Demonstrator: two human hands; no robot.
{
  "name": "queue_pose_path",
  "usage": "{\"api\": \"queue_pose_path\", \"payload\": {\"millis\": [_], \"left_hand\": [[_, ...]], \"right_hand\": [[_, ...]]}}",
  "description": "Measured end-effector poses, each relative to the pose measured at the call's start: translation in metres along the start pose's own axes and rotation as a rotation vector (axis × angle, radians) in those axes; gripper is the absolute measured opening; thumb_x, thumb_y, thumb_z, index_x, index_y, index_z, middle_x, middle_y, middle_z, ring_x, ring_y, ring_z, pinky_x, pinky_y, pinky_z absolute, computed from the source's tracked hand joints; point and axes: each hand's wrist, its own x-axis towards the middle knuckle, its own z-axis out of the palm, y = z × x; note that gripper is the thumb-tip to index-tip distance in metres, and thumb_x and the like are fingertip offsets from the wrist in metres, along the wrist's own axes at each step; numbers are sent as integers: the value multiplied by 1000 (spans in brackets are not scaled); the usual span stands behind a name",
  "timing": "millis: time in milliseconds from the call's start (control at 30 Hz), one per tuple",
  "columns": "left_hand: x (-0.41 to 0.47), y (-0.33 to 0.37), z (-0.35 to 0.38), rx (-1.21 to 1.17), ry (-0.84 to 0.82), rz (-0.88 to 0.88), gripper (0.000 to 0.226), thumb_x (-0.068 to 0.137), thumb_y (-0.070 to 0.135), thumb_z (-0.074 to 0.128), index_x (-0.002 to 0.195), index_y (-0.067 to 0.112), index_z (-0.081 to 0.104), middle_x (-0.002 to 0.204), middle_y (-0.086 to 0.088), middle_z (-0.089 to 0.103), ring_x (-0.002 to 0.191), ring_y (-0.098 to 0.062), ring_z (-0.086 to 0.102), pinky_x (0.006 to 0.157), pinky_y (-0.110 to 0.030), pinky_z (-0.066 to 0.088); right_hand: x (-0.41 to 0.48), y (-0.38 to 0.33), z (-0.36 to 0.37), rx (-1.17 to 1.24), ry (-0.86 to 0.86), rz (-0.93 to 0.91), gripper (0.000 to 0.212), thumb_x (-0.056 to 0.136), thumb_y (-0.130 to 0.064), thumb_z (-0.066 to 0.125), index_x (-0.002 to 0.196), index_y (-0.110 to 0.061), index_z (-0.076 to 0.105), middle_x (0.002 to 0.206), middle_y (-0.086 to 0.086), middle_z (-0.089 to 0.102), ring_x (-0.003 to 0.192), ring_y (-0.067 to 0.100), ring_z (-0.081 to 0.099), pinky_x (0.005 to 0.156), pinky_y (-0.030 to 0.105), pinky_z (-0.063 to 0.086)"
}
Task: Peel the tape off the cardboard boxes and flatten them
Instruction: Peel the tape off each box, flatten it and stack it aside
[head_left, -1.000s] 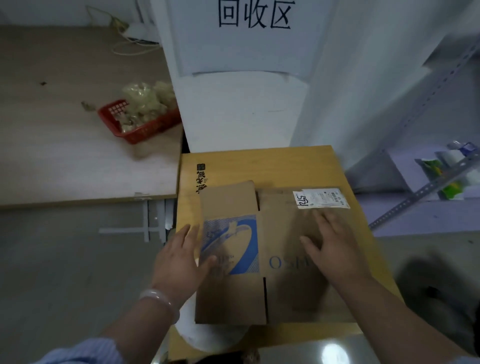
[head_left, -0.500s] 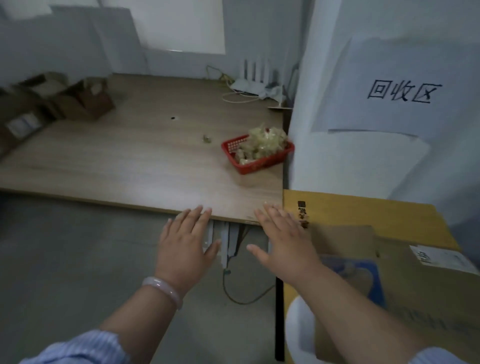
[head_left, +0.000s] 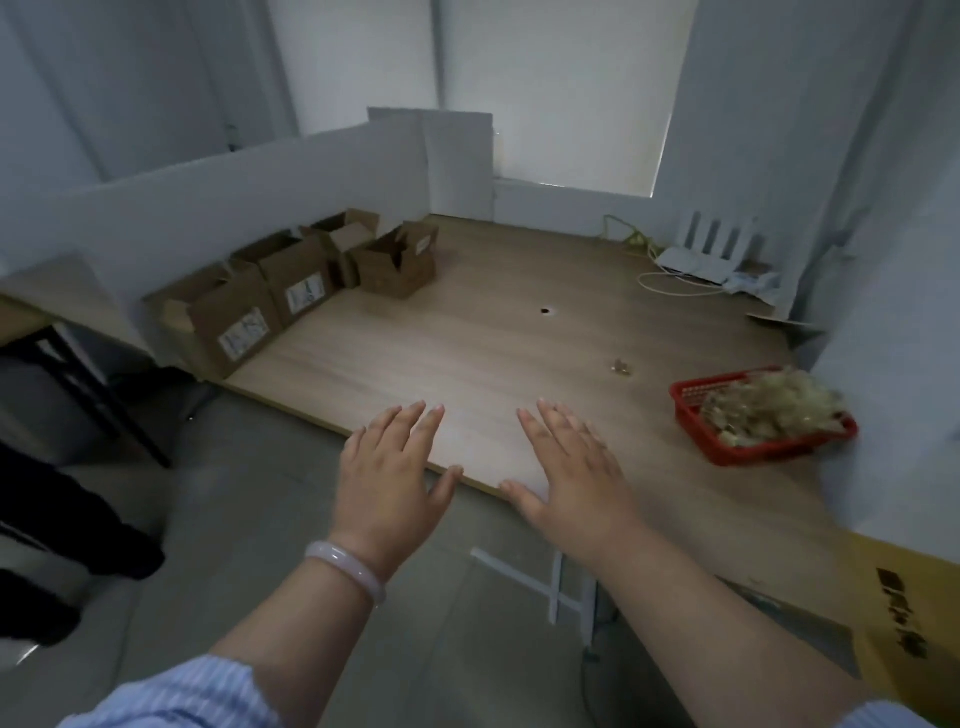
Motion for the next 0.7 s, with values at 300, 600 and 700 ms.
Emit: {"api": "queue_pose_path", "payload": {"millis": [300, 600, 700], "left_hand": [[102, -84, 47, 47, 9, -76, 63, 79, 55, 52, 134, 24, 51, 135, 1, 55, 125, -22, 50, 100, -44, 42], [240, -149, 97, 45, -48, -147, 65, 83, 54, 56, 141, 27, 42, 142, 3, 47, 132, -19, 41, 107, -40, 35], [269, -168, 114, 14, -81, -156, 65, 85, 55, 54, 143, 28, 39, 144, 4, 44, 134, -18, 38, 110, -40, 33]], "right_hand": [[153, -14, 48, 14, -12, -50, 75, 91, -63, 35, 150, -36, -3, 159, -9, -7, 145, 9, -11, 115, 28, -10], [325, 10, 68, 32, -47, -56, 75, 90, -64, 33, 150, -37, -3, 159, -10, -8, 145, 7, -12, 115, 27, -9], [366, 11, 78, 43, -71, -60, 75, 91, -63, 34, 150, -37, -4, 159, -10, -9, 145, 7, -12, 116, 28, -8]]}}
